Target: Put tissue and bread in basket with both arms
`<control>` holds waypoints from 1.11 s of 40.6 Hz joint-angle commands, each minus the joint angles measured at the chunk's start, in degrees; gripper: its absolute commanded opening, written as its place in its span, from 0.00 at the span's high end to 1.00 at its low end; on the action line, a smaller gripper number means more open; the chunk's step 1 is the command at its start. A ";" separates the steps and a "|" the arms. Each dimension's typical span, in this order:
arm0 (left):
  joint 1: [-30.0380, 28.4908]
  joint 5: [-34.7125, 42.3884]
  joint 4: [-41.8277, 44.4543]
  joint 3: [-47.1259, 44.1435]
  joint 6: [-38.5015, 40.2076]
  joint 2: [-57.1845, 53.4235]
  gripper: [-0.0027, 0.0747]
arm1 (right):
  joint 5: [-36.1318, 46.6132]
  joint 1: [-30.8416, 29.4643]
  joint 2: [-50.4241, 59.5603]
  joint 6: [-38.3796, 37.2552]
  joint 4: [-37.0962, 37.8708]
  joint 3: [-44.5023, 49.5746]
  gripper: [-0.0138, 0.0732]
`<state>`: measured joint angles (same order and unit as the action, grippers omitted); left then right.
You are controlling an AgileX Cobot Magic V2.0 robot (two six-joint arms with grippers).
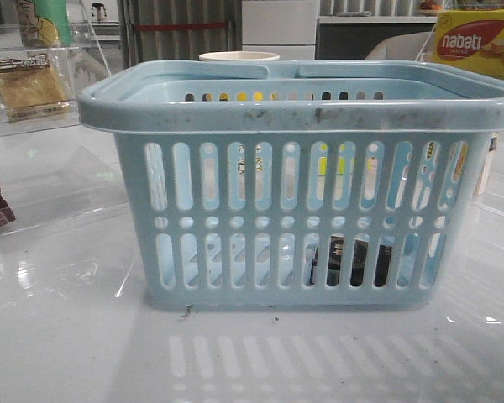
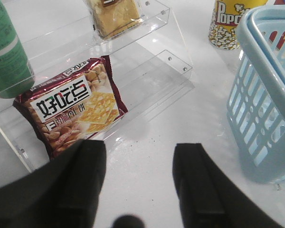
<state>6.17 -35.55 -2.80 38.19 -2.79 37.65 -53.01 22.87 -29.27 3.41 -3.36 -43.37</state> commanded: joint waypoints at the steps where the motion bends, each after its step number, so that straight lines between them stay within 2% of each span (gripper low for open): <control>1: 0.45 5.29 -0.69 2.07 0.08 0.68 0.30 | 4.07 -0.05 -0.16 0.48 0.35 -1.44 0.13; 3: 0.45 5.79 -0.69 2.38 0.08 1.48 0.24 | 4.07 -0.05 -0.16 0.48 0.35 -1.44 0.13; 6: 0.45 6.03 -0.69 3.49 0.08 3.73 0.21 | 4.07 -0.05 -0.16 0.48 0.35 -1.44 0.13; 13: 0.45 7.09 -0.03 9.24 0.08 13.67 0.21 | 4.01 -0.05 -0.16 0.48 0.35 -1.44 0.13; 21: -1.35 13.52 0.18 17.80 0.18 28.06 0.21 | 4.01 -0.05 -0.16 0.48 0.35 -1.44 0.13; 39: -6.17 15.60 -7.88 39.45 0.64 53.66 0.21 | 4.01 -0.05 -0.16 0.48 0.35 -1.44 0.13; 45: -8.43 17.60 -12.70 43.64 4.71 58.41 0.21 | 4.01 -0.05 -0.16 0.48 0.35 -1.44 0.13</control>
<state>-1.24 -23.59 -12.04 77.98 -0.38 96.52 -53.06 22.87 -29.27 3.50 -3.36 -43.37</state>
